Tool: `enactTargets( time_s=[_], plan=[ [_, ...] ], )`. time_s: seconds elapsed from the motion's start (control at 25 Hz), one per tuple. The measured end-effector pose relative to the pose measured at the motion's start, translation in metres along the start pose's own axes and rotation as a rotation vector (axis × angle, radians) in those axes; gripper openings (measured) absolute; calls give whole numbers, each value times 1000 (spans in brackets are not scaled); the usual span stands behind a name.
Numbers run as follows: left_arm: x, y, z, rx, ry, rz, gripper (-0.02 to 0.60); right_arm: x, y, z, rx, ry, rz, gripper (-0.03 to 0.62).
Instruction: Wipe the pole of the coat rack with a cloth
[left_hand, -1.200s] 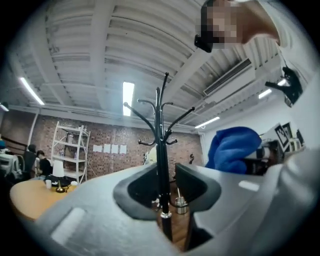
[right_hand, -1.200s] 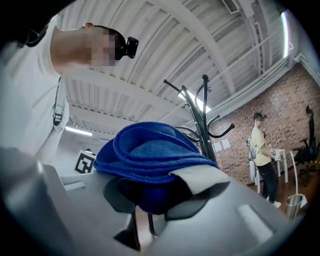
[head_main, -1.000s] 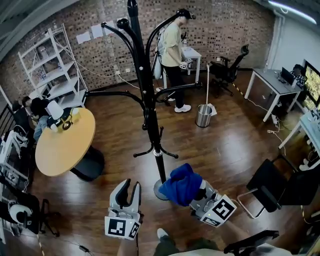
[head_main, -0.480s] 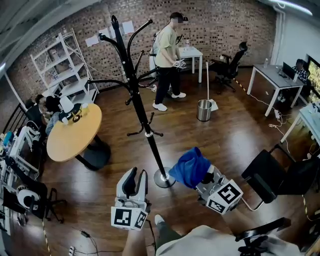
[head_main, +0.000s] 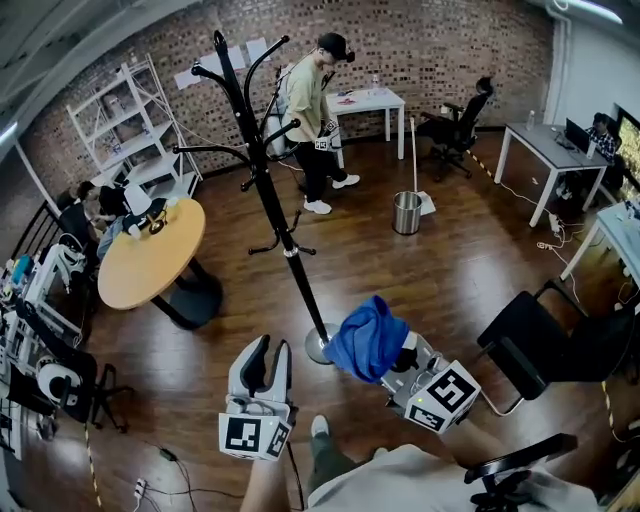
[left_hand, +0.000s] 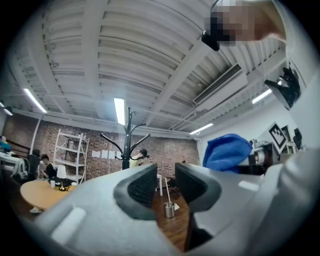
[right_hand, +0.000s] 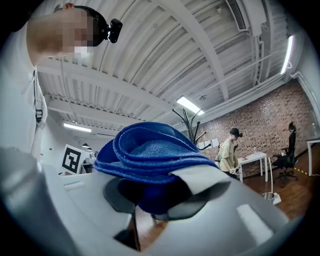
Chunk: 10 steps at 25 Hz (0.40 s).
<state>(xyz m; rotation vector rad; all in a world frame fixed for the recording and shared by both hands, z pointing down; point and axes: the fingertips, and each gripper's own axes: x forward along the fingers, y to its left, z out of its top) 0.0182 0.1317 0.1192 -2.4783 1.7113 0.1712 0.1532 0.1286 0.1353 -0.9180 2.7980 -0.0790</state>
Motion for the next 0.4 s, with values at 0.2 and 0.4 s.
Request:
enactTargets(
  time_s=[0.2,0.4],
  plan=[
    [-10,-6,-8,-10,13,14,112,-10,1,-6,31,3,2,98],
    [-16,-13,-22,-20,27,14,112,-20,-14,-13,55,-3,-30,99]
  ],
)
